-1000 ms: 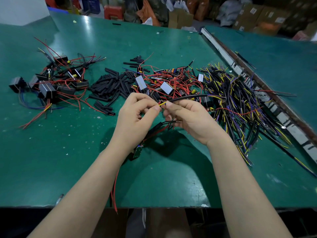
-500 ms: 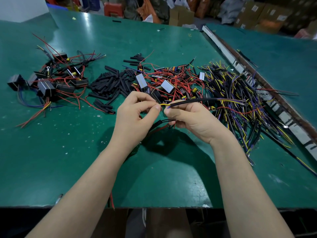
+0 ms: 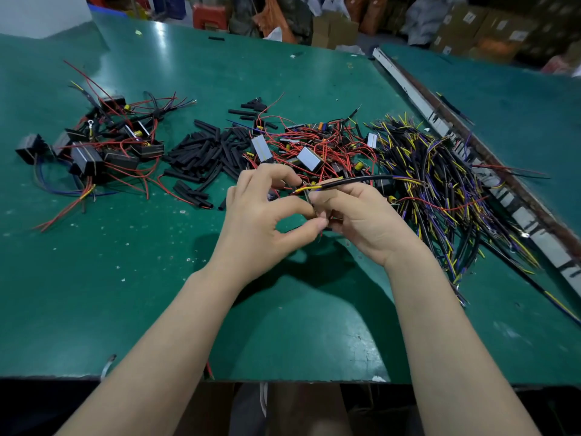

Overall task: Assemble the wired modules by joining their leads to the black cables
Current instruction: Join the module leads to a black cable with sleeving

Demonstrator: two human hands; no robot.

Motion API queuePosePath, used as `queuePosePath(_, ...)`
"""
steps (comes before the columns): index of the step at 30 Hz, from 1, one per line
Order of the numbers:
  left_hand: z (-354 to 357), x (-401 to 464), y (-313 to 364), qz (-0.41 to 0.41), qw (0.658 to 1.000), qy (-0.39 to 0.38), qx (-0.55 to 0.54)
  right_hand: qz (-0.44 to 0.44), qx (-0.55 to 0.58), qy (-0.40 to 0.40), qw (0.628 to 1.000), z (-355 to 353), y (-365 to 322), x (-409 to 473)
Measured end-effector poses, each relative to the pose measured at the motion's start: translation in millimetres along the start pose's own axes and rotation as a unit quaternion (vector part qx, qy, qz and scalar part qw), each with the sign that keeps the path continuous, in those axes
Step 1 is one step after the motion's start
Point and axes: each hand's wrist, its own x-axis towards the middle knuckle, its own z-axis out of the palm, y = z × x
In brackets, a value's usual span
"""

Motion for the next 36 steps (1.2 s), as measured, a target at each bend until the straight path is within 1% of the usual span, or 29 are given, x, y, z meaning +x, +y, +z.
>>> queuePosePath(2,-0.9,0.5,-1.8,0.001,1.000,-0.027,-0.001,-0.002,0.012,-0.010,1.000,0.1,0.1,0.1)
queuePosePath(7,-3.8,0.8,-5.0,0.014,0.996,-0.083,-0.014,0.016,0.017,-0.004,1.000,1.4,-0.1,0.4)
queuePosePath(9,-4.2,0.8,-5.8,0.008,0.997,-0.079,-0.009,0.023,0.001,-0.002,1.000,3.8,-0.1,-0.1)
queuePosePath(12,-3.4,1.5,-7.2,-0.012,0.999,-0.045,-0.008,0.013,-0.058,0.005,0.998,5.9,0.1,-1.6)
queuePosePath(14,-1.8,1.2,-7.5,-0.030,0.999,-0.035,-0.004,0.008,-0.079,0.013,0.997,6.1,-1.5,-2.6)
queuePosePath(18,-0.6,0.8,-9.3,-0.094,0.995,-0.040,0.016,0.013,-0.062,0.012,0.998,6.3,-3.1,-3.8)
queuePosePath(22,-1.2,0.9,-7.2,-0.097,0.993,-0.059,-0.012,0.028,-0.040,0.009,0.999,5.6,-3.5,-3.5)
queuePosePath(27,-1.7,2.2,-5.3,-0.112,0.990,-0.082,-0.023,0.047,-0.007,0.039,0.998,6.3,-4.1,-0.2)
queuePosePath(32,-2.7,2.3,-7.7,-0.112,0.989,-0.095,-0.026,0.041,-0.021,0.061,0.997,8.8,-2.0,1.4)
queuePosePath(36,-1.9,1.5,-9.0,-0.120,0.989,-0.083,-0.028,0.037,-0.041,0.068,0.996,8.8,-0.7,0.9)
